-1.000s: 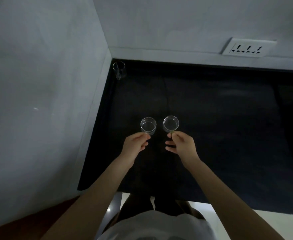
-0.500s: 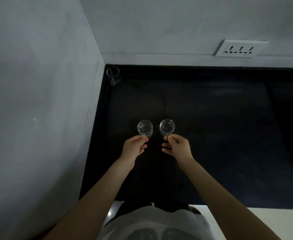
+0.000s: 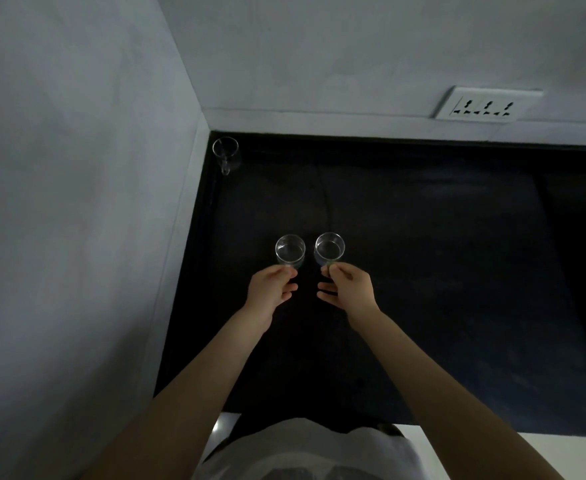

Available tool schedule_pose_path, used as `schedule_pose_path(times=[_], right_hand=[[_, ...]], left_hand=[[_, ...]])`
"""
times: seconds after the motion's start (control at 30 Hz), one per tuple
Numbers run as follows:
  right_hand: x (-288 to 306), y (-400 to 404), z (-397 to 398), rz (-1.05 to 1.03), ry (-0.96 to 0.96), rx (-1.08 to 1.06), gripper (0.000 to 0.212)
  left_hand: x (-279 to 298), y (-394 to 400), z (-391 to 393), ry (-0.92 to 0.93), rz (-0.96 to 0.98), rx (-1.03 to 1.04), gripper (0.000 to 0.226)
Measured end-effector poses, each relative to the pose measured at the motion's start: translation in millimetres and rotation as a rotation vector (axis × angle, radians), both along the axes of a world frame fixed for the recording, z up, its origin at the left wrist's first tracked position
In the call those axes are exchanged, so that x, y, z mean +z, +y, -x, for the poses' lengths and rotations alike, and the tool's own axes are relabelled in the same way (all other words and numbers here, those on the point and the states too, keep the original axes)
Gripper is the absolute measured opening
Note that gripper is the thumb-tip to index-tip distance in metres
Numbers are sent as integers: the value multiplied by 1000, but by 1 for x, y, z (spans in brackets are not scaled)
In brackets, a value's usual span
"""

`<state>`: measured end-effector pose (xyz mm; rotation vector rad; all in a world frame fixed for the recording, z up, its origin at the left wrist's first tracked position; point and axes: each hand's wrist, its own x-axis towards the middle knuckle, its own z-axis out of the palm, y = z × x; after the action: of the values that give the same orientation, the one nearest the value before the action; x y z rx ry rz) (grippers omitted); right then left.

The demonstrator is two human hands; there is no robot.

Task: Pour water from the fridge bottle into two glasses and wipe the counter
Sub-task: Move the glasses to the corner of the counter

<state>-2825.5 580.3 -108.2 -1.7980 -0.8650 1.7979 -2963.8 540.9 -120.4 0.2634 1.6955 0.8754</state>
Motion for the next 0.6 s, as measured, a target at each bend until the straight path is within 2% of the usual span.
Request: schedule_pose_path(times=[0.2, 0.33, 0.4, 0.47, 0.53, 0.6], right_hand=[[-1, 3, 1, -7, -36, 35, 16], [-3, 2, -4, -84, -177, 81, 21], [-5, 1, -9, -245, -344, 164, 33], [-7, 2, -11, -419, -553, 300, 55], [-9, 8, -9, -500, -641, 368, 76], [-10, 13, -4, -514, -654, 405, 85]], left_hand=[[1, 3, 0, 53, -16, -61, 18], [0, 1, 1, 316, -37, -216, 18], [2, -2, 1, 496, -52, -305, 15], [3, -3, 3, 701, -63, -373, 21], [3, -1, 5, 846, -91, -367, 37], [-2, 2, 7, 909, -140, -338, 59]])
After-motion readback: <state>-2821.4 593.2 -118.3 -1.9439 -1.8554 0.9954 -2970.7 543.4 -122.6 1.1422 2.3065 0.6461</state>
